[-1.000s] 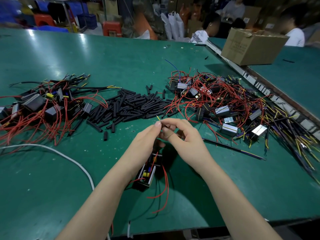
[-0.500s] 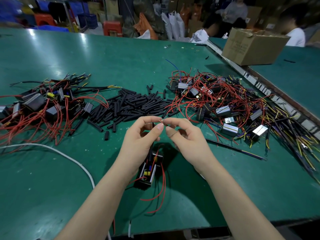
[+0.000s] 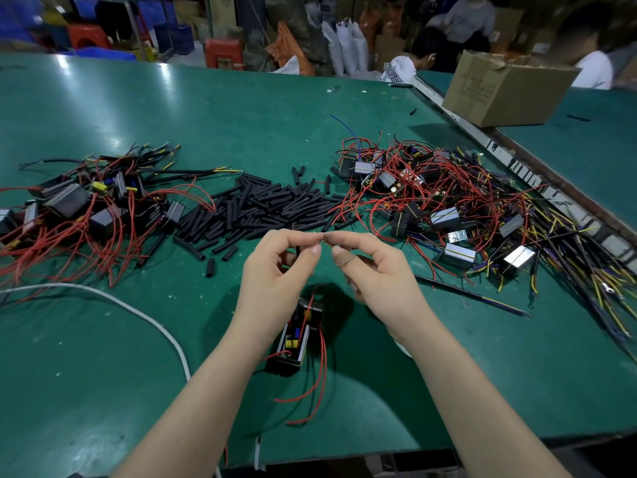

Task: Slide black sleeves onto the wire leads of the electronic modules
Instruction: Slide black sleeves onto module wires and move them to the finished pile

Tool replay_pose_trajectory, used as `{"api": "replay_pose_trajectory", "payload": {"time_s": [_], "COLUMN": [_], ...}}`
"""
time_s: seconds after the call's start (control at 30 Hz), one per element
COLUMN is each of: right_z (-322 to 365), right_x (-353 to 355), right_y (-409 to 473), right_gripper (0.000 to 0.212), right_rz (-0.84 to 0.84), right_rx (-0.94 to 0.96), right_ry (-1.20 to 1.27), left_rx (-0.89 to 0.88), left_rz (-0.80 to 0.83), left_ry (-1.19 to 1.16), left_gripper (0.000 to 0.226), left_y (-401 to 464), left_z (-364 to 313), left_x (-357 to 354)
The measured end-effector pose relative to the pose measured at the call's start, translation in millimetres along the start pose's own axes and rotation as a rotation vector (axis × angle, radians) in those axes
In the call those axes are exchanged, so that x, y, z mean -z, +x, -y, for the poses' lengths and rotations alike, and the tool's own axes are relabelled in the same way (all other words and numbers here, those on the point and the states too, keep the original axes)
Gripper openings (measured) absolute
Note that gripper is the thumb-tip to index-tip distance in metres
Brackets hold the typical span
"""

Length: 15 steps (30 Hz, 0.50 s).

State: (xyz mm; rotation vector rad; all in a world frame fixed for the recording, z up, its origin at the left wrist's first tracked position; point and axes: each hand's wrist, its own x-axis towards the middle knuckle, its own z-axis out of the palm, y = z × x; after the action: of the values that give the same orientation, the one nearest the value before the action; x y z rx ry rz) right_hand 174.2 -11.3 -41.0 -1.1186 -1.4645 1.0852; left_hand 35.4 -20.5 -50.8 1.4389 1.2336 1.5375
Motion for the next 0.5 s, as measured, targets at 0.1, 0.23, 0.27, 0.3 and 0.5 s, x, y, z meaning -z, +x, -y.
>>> {"api": "replay_pose_trajectory", "payload": {"time_s": [0.1, 0.23, 0.27, 0.3, 0.5], "right_z": [1.3, 1.6, 1.0, 0.2, -2.3], "right_x": [0.3, -1.4, -1.7, -2.0, -1.4], "right_y": [-0.5, -0.3, -0.2, 0.0, 0.8], "right_gripper": [0.022, 0.015, 0.015, 0.015, 0.02], "right_rz": [0.005, -0.001, -0.007, -0.014, -0.047], "right_rx": [0.009, 0.038, 0.045, 0.05, 0.045], "right_ry": [0.001, -0.015, -0.028, -0.041, -0.043], "left_rx": [-0.002, -0.041, -0.068, -0.096, -0.108], "left_rz": [0.005, 0.007, 0.007, 0.009, 0.027], "left_ry": [-0.004, 0.027, 0.064, 0.101, 0.135], "left_gripper": [0.024, 0.035, 0.038, 0.041, 0.03], "left_y": [0.6, 2.1, 2.3, 2.3, -0.6], "left_z": [1.3, 4.1, 4.9, 5.5, 6.5], "left_x": [0.5, 0.2, -0.1, -0.6, -2.2]}}
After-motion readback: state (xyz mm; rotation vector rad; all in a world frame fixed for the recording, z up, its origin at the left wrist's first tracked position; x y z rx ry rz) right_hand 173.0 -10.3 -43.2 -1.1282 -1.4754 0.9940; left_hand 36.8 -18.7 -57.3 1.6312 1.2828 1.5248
